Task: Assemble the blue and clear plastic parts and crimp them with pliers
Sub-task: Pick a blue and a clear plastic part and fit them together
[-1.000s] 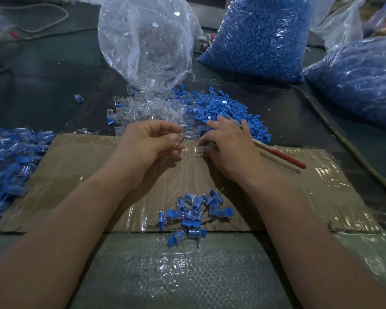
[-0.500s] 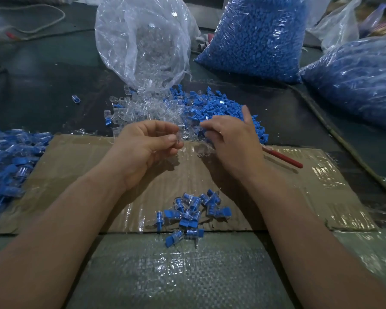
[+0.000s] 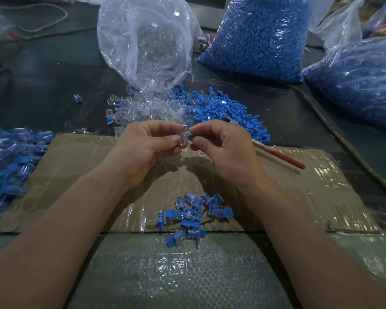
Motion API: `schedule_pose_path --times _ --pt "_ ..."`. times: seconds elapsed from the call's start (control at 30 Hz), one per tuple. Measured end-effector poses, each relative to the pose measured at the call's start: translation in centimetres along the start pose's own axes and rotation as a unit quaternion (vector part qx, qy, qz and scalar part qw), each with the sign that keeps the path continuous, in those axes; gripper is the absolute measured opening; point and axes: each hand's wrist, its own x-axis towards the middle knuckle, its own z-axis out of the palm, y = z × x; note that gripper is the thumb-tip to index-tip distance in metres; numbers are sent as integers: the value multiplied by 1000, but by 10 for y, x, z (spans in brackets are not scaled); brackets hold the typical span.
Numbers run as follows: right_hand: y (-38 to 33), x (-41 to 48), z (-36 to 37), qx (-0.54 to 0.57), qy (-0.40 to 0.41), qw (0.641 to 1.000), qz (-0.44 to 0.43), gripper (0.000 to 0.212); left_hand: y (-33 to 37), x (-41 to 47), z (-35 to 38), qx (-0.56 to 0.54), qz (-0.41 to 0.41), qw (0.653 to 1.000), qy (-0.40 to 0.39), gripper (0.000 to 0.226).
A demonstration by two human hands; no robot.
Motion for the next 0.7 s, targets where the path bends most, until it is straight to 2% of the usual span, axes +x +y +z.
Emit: schedule_pose_path --times 0.13,0.3,0.5,0.7 --pt "1 0 1 -18 -4 1000 -5 24 1 -2 2 12 3 1000 1 18" --pt "0 -1 -1 49 5 999 19 19 3 -4 5 27 9 1000 -6 23" --pt "-3 -3 -1 56 1 998 4 22 2 -6 5 55 22 998 -20 25" --pt "-3 -5 -1 77 4 997 -24 22 1 -5 5 37 15 999 -18 23"
